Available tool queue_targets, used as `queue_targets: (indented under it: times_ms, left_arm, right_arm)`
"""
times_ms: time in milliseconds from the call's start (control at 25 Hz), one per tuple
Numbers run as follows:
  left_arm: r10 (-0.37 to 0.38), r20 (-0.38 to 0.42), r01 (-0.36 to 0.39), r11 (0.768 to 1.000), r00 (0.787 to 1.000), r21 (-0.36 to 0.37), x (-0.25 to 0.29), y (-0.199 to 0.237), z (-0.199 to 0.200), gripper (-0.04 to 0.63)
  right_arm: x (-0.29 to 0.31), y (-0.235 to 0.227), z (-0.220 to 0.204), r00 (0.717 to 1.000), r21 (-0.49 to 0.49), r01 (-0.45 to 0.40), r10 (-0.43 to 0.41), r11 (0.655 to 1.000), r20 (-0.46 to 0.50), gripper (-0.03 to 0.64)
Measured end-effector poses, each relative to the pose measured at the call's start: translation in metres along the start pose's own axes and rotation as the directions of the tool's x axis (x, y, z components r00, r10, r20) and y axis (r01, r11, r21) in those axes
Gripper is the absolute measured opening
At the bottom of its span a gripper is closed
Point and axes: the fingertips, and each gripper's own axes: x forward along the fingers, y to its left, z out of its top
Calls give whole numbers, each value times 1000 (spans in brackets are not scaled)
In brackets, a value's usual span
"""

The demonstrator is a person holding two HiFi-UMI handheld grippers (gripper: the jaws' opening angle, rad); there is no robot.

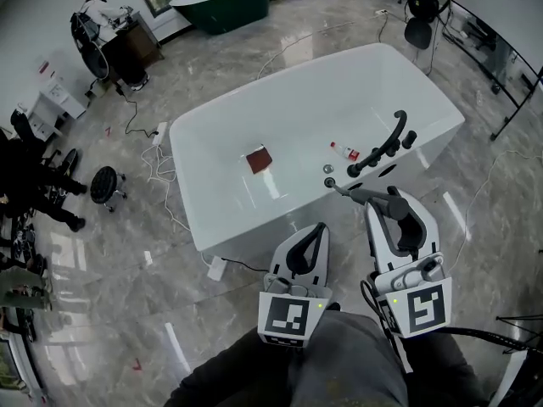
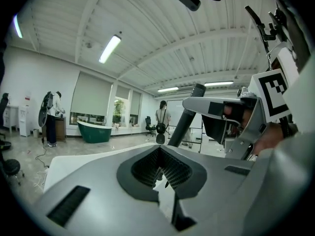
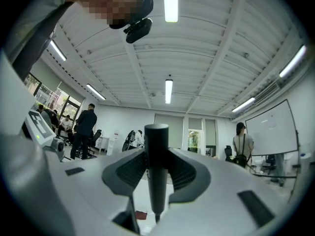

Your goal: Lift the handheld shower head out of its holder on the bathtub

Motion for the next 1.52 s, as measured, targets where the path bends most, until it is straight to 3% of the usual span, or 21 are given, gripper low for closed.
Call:
queue_targets:
  times_ms: [240, 600, 720, 880, 1000, 1120, 1240, 1400, 1520]
  left_arm:
    - [28, -19, -28, 999, 999, -16, -41, -16, -11, 3]
    - [-44, -5, 44, 999, 999, -31, -66, -21, -7, 3]
    - [-60, -14, 60, 998, 998, -33, -75, -13, -14, 3]
    - [-25, -25, 24, 999, 999, -31, -80, 17, -31, 3]
    - [-86, -13, 85, 995, 996, -42, -85, 2, -33, 3]
    - [-157, 4, 157, 986, 988, -56, -100, -31, -36, 3]
    - [-227, 29, 228, 972, 974, -54, -105, -33, -30, 3]
    - [-239, 53, 242, 969, 970, -52, -118, -23, -9, 3]
    - [-234, 67, 237, 970, 970, -50, -126, -14, 4, 3]
  right_arm:
    - [-45, 22, 20, 1000, 10, 0, 0, 1000, 31, 140]
    - [-70, 52, 49, 997, -9, 56, -55, 998, 52, 140]
    - [-70, 61, 44, 995, -22, 84, -83, 996, 46, 140]
    - [-53, 82, 19, 995, 16, 66, -67, 998, 69, 140]
    - [-68, 89, 5, 995, -11, 92, -93, 996, -23, 140]
    - [-97, 95, 18, 994, -67, 107, -108, 992, -14, 140]
    - [-96, 106, 32, 992, -110, 128, -129, 986, -1, 140]
    - [-91, 125, 50, 990, -119, 143, -144, 982, 7, 140]
    - [-81, 141, 41, 989, -105, 148, -150, 983, -4, 140]
